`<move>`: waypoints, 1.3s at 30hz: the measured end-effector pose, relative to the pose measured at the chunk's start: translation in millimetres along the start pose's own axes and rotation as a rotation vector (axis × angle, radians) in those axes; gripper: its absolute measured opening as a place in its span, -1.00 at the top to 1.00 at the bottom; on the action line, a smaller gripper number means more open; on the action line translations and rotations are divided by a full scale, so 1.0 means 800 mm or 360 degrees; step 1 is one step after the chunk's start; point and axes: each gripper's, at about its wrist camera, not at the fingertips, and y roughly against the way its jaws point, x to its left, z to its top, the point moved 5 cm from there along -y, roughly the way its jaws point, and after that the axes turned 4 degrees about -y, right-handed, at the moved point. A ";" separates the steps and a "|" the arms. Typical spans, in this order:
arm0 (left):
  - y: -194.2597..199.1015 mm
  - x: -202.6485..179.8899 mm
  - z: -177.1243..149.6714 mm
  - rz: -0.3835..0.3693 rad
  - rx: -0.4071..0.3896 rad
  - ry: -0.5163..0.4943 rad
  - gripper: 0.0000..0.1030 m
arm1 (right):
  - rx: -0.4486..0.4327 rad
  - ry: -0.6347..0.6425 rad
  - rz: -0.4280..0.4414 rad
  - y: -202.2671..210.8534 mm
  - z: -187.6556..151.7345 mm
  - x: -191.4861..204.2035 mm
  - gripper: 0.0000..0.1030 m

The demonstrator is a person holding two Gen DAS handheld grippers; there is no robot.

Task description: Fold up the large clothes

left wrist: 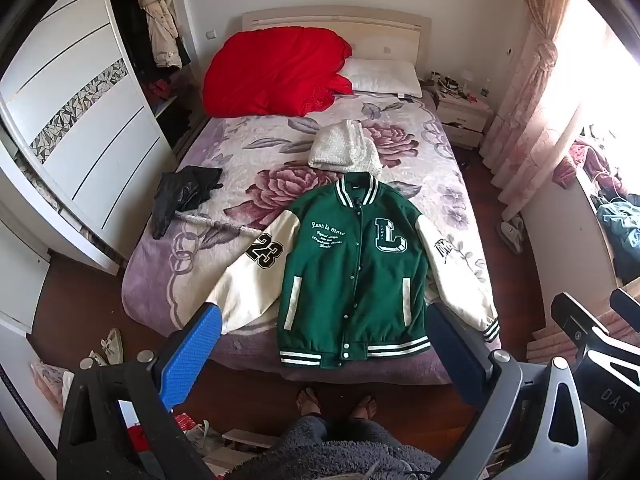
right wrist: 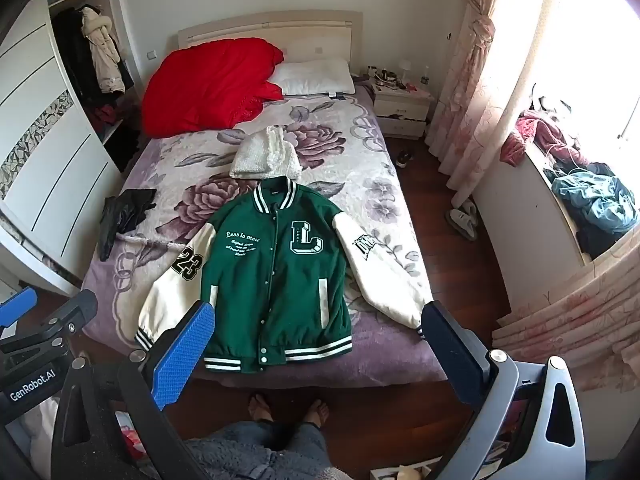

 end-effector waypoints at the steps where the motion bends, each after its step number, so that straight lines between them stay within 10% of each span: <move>1: 0.000 0.000 0.000 0.0001 -0.0003 -0.0001 -1.00 | 0.0001 0.0001 -0.0001 0.000 0.000 0.000 -1.00; 39: 0.001 -0.004 0.009 0.0000 -0.0017 0.0001 -1.00 | -0.0024 0.0002 -0.0025 0.002 0.009 -0.005 -1.00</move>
